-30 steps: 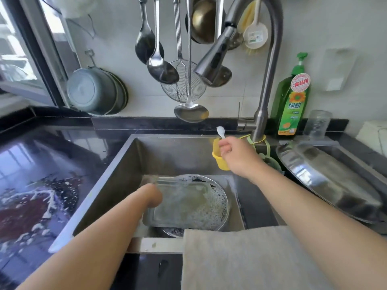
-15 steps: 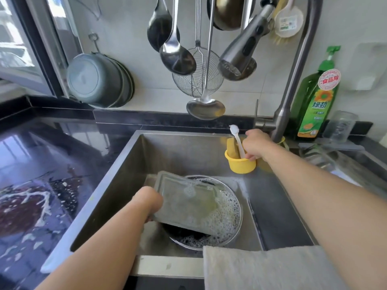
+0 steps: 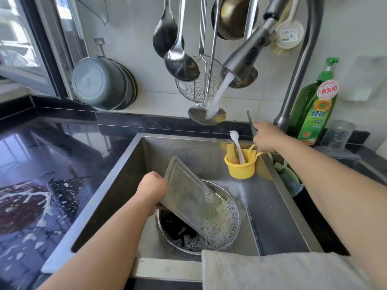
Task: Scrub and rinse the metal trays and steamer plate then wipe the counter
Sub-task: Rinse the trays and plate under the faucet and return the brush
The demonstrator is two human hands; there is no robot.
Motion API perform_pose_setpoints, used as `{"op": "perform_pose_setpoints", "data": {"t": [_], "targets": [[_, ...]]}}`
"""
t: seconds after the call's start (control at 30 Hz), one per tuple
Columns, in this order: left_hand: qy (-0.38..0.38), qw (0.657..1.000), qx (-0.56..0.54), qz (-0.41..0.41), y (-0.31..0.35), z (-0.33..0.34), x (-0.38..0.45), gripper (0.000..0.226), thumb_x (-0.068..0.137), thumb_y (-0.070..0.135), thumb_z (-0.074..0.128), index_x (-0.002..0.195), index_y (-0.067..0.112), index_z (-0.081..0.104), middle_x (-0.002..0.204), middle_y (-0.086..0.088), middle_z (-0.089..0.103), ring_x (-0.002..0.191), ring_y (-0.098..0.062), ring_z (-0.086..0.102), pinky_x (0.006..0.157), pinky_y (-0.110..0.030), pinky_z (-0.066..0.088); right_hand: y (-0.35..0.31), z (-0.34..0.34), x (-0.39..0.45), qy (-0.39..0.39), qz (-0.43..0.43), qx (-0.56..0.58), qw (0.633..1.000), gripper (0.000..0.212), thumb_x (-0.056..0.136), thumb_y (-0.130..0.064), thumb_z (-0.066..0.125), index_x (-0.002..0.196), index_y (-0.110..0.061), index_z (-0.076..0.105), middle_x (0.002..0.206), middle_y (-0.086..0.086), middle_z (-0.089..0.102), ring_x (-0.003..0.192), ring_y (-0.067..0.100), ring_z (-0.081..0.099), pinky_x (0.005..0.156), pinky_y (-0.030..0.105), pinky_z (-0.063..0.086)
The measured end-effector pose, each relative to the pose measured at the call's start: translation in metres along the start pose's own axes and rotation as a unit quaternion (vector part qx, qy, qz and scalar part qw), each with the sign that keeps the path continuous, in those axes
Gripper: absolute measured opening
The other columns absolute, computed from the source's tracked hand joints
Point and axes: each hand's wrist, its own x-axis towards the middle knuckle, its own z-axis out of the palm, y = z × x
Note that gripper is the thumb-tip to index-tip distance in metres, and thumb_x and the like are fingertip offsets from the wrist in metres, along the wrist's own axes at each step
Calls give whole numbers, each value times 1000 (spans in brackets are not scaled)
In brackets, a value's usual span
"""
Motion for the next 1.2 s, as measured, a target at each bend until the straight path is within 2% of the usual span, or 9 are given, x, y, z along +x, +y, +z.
{"op": "perform_pose_setpoints", "data": {"t": [0.1,0.23,0.3,0.37,0.47,0.67,0.77,0.93,1.2], "targets": [[47,998,-13,48,8,-7,-6,6,97,14,57,95,13,63,97,-12,65,88,-32,68,66,-51,65,-11,-20,-25,32,-16,246,969,69,93,5,58,155,-17,37,140,5,53,101,23,67,81,39,62],[117,988,-39,97,16,-20,-15,9,96,27,63,91,23,69,88,-3,71,84,-24,69,78,-46,63,-44,-63,-72,101,-128,567,807,52,98,-13,60,149,-17,46,137,0,57,117,19,63,99,41,55],[124,986,-42,106,18,-24,-21,10,95,30,62,92,27,71,88,1,72,83,-22,69,78,-44,63,-62,-82,-86,60,-176,639,747,53,99,-24,60,149,-17,44,134,1,62,124,19,61,107,43,47],[115,986,-53,106,20,-27,-25,13,94,30,62,98,29,74,89,5,74,83,-19,70,77,-44,64,-78,-99,-91,48,-217,655,723,40,101,-28,58,139,-16,52,122,0,70,119,19,64,107,43,46],[112,985,-72,106,21,-28,-26,16,93,28,63,100,30,77,90,9,74,86,-20,70,80,-45,63,-102,-114,-87,100,-198,681,697,24,102,-29,58,121,-14,61,96,-3,69,96,16,68,91,38,56],[93,978,-148,113,20,-27,-21,13,97,24,67,102,26,79,93,12,74,93,-13,69,86,-38,58,-119,-102,-69,212,-125,589,770,18,101,-28,57,109,-14,65,96,-3,68,99,21,69,95,46,57],[64,975,-201,71,19,-25,-14,11,96,24,68,95,26,79,93,1,79,94,-23,74,88,-48,62,-113,-76,-78,235,-102,508,822,12,99,-26,60,104,-18,67,97,-5,72,92,11,70,89,37,59],[27,958,-285,-5,19,-24,-7,11,99,17,66,100,18,77,105,-15,76,100,-38,72,85,-55,62,-106,-28,-94,173,-57,434,883,19,81,-39,68,89,-22,67,87,-5,73,86,18,71,83,48,60],[3,963,-270,-1,17,-18,-4,12,96,14,67,95,15,79,100,-18,78,88,-35,75,86,-56,62,-117,-16,-101,21,-61,537,841,26,92,-16,72,113,-7,60,103,8,71,83,18,74,57,44,62]]}}
